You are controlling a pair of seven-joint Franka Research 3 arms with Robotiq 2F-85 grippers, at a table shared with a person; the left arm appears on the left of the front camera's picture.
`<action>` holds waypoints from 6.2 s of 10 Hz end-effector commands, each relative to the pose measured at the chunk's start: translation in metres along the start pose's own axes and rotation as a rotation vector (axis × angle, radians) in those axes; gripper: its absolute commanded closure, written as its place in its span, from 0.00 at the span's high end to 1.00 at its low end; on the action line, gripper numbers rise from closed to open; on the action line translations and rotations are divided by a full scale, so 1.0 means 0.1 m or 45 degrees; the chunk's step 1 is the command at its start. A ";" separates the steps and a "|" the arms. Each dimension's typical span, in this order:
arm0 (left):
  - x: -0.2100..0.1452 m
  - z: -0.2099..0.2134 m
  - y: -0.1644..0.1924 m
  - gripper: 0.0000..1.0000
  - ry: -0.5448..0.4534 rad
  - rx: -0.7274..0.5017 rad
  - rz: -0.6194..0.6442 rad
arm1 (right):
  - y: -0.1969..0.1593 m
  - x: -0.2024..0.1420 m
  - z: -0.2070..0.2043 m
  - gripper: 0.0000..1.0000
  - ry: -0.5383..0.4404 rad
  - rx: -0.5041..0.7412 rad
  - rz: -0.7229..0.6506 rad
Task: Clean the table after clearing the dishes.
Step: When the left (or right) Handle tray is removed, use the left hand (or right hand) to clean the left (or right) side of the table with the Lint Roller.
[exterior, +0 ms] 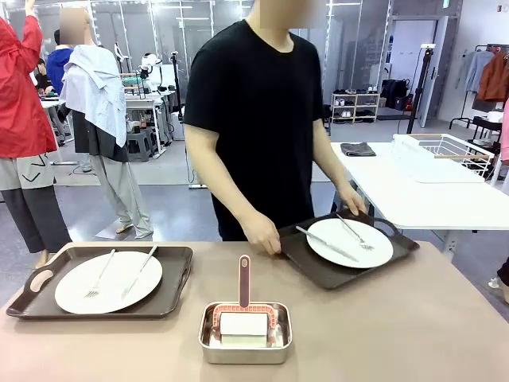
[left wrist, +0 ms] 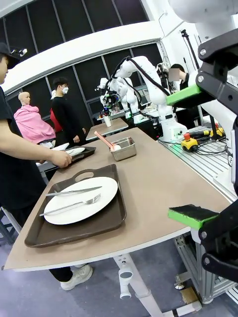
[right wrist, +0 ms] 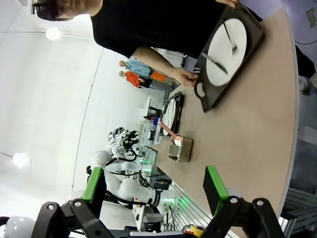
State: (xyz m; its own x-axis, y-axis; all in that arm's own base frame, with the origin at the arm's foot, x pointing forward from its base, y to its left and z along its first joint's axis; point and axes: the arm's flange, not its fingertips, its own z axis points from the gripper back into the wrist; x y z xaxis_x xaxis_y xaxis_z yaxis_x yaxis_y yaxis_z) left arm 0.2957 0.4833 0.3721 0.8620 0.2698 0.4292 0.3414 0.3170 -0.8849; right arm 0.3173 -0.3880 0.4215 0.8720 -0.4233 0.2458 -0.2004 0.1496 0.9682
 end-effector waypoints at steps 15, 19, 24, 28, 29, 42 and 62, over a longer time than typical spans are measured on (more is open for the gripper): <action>-0.05 0.01 0.00 1.00 -0.002 0.016 -0.012 | 0.23 0.10 -0.38 1.00 0.116 -0.058 0.092; -0.05 0.01 0.00 1.00 -0.002 0.016 -0.012 | 1.03 0.02 -2.43 1.00 0.668 -0.334 0.500; -0.05 0.01 0.00 1.00 -0.002 0.016 -0.012 | 0.99 -1.01 -3.91 1.00 1.096 -0.525 0.784; -0.05 0.01 0.00 1.00 -0.002 0.016 -0.012 | 0.90 -1.22 -4.10 1.00 1.172 -0.540 0.795; -0.05 0.01 0.00 1.00 -0.002 0.016 -0.012 | 0.90 -1.22 -4.10 1.00 1.172 -0.540 0.795; -0.05 0.01 0.00 1.00 -0.002 0.016 -0.012 | 1.74 -1.02 -7.26 1.00 1.964 -0.701 1.610; -0.05 0.01 0.00 1.00 -0.002 0.016 -0.012 | 0.64 -1.95 -8.08 0.74 2.126 -0.718 1.426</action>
State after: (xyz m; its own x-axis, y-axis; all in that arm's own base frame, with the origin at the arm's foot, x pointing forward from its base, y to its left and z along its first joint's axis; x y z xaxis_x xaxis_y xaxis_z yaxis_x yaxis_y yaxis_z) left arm 0.2949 0.4839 0.3715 0.8598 0.2721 0.4321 0.3452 0.3137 -0.8846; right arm 0.5035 0.4278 0.4019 0.0212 0.9996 -0.0176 -0.9607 0.0252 0.2765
